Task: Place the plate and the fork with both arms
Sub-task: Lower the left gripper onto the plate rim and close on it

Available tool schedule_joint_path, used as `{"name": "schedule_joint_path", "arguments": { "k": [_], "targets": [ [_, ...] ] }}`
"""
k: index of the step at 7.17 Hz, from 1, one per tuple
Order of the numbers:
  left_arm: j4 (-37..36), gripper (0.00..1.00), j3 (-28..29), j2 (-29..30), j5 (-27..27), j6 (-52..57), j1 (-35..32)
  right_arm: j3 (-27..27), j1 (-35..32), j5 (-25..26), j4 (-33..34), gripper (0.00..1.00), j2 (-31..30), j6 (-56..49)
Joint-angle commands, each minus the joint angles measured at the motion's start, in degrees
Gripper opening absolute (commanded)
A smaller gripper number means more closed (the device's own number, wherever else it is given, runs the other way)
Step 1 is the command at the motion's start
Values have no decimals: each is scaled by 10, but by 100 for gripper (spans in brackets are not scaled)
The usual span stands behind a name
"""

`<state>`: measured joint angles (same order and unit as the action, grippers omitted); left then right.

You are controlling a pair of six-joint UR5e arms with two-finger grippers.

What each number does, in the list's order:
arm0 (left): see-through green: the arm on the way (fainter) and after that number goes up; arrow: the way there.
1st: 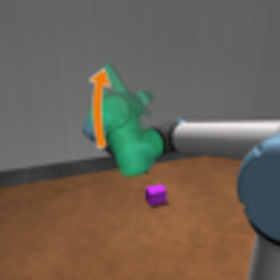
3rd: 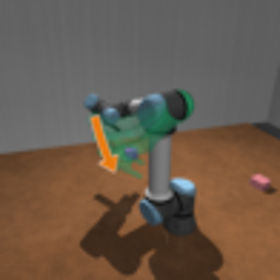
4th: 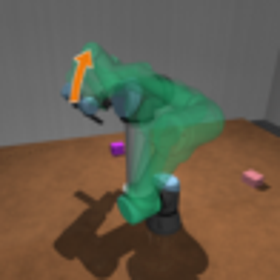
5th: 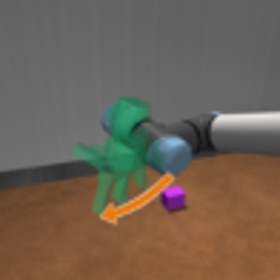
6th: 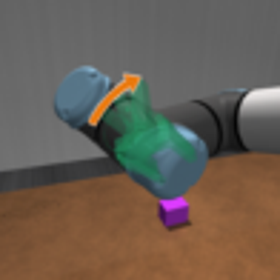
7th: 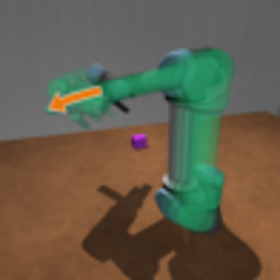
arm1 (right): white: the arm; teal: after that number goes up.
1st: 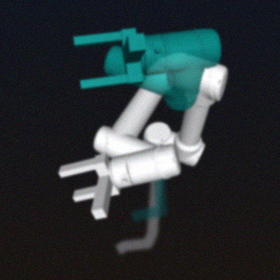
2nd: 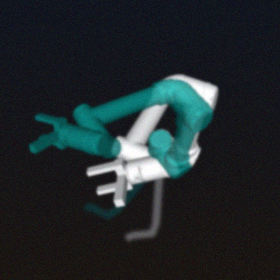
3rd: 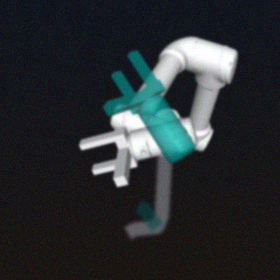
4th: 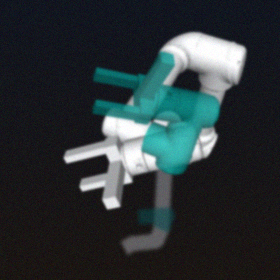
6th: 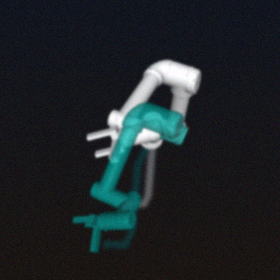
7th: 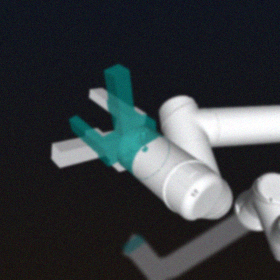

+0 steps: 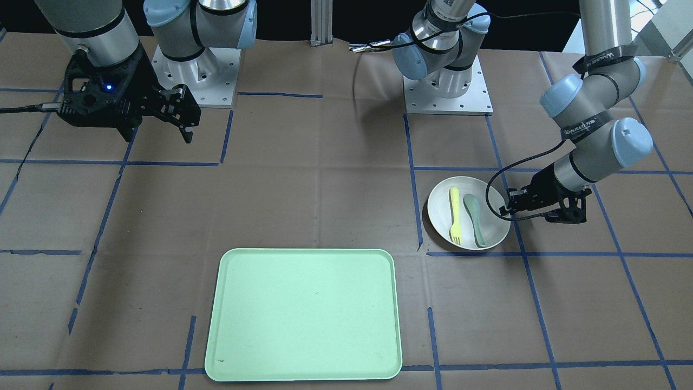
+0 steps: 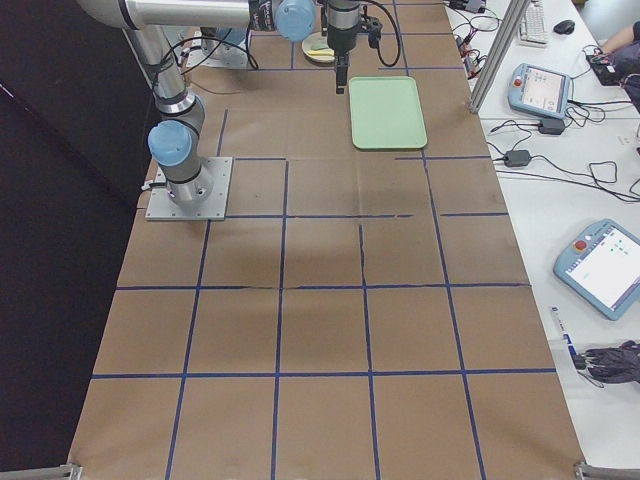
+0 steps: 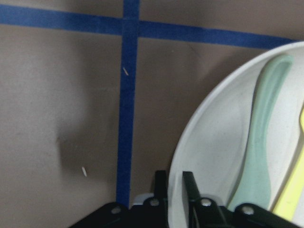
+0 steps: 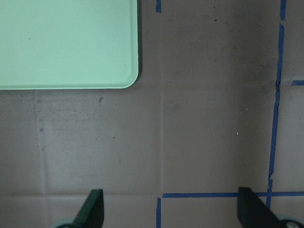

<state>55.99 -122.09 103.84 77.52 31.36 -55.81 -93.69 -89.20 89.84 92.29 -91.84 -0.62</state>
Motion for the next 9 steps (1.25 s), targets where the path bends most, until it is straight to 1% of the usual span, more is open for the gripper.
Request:
{"name": "schedule_joint_path", "arguments": {
  "k": [1,3,6,7,8,9],
  "targets": [
    [1,17,0,-1,0,-2,0,0,0,1,0,100,0,0],
    [1,12,0,-2,-13,-2,-1,0,1,1,-1,100,0,-1],
    [3,10,0,-5,-15,-5,-1,0,1,1,-1,100,0,-1],
    [4,8,0,-10,-35,-8,-1,0,1,1,-1,100,0,-1],
    [5,5,4,-14,-43,-22,-4,0,1,0,-1,100,0,0],
    [8,5,5,-14,-66,-38,-10,0,1,0,-1,100,0,0]
  ]
}}
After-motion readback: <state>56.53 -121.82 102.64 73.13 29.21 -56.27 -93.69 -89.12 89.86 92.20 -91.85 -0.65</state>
